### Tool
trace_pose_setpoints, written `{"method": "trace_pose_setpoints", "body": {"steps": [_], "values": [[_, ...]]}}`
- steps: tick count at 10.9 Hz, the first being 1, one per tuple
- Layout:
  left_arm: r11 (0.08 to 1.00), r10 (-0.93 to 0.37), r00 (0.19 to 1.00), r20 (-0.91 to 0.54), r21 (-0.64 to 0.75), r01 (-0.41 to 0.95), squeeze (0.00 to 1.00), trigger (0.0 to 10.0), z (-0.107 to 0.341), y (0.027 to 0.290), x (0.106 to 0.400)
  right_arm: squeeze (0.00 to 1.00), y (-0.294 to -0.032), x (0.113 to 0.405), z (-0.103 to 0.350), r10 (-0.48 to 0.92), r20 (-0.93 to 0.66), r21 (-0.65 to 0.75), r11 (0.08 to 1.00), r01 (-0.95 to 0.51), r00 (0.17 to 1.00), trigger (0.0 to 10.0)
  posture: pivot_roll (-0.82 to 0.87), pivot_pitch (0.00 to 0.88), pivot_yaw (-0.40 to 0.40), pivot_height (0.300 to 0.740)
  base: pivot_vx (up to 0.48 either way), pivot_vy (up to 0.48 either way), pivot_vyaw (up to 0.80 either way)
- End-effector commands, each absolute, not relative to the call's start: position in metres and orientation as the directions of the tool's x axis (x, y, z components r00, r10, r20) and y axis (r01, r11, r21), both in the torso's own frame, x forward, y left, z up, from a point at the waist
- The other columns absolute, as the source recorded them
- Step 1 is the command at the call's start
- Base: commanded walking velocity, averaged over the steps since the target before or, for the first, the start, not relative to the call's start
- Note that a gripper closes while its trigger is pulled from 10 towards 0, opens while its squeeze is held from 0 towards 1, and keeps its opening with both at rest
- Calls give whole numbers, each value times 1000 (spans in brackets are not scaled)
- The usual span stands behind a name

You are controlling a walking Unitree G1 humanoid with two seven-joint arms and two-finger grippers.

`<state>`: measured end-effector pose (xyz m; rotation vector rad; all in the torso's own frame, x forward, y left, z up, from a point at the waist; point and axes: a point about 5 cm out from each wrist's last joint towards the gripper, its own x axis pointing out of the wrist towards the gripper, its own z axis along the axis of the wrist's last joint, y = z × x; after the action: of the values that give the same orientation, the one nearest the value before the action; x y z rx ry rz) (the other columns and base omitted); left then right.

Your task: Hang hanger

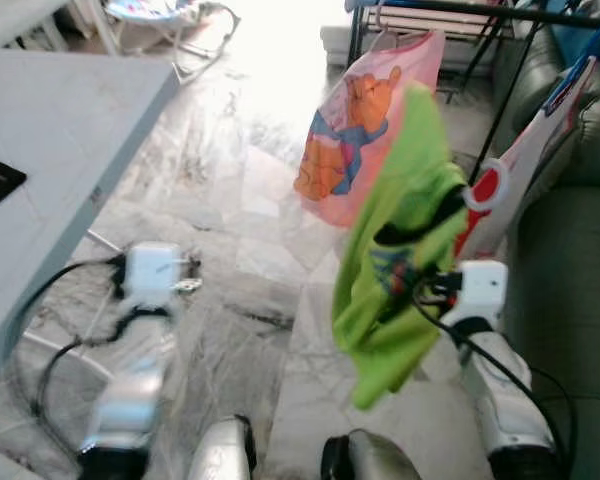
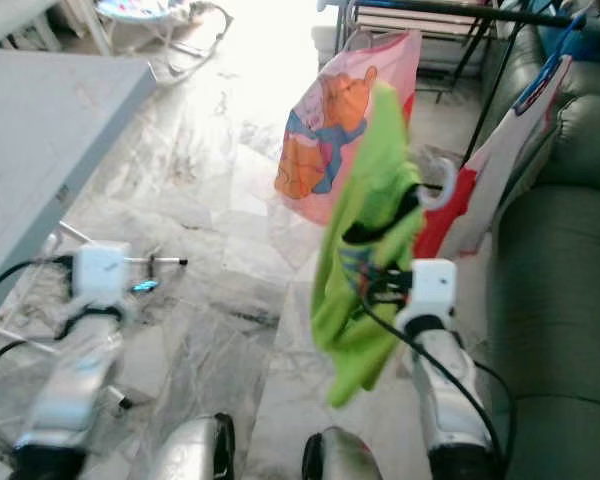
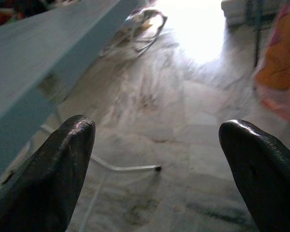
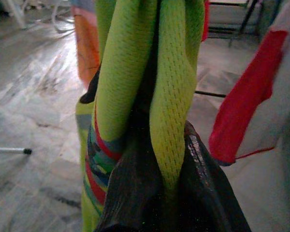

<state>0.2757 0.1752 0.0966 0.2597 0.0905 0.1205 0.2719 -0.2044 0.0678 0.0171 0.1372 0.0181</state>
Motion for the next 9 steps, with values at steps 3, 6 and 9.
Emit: {"method": "trace_pose_setpoints", "body": {"steps": [3, 6, 9], "values": [[956, 139, 986, -91, 272, -109, 0, 10000, 91, 177, 275, 0, -203, 275, 73, 6, -96, 22, 1000, -4, 995, 10000, -54, 84, -34, 740, 0, 0, 0], [966, 120, 992, -42, 234, -107, 0, 10000, 100, 176, 287, 0, -201, 273, 72, 3, -92, 13, 1000, -2, 996, 10000, -61, 79, 9, 740, 0, 0, 0], [957, 124, 992, -28, 269, -112, 0, 10000, 101, 181, 288, 0, -198, 268, 77, 19, -81, -33, 999, -22, 997, 10000, -80, 103, 28, 740, 0, 0, 0]]}}
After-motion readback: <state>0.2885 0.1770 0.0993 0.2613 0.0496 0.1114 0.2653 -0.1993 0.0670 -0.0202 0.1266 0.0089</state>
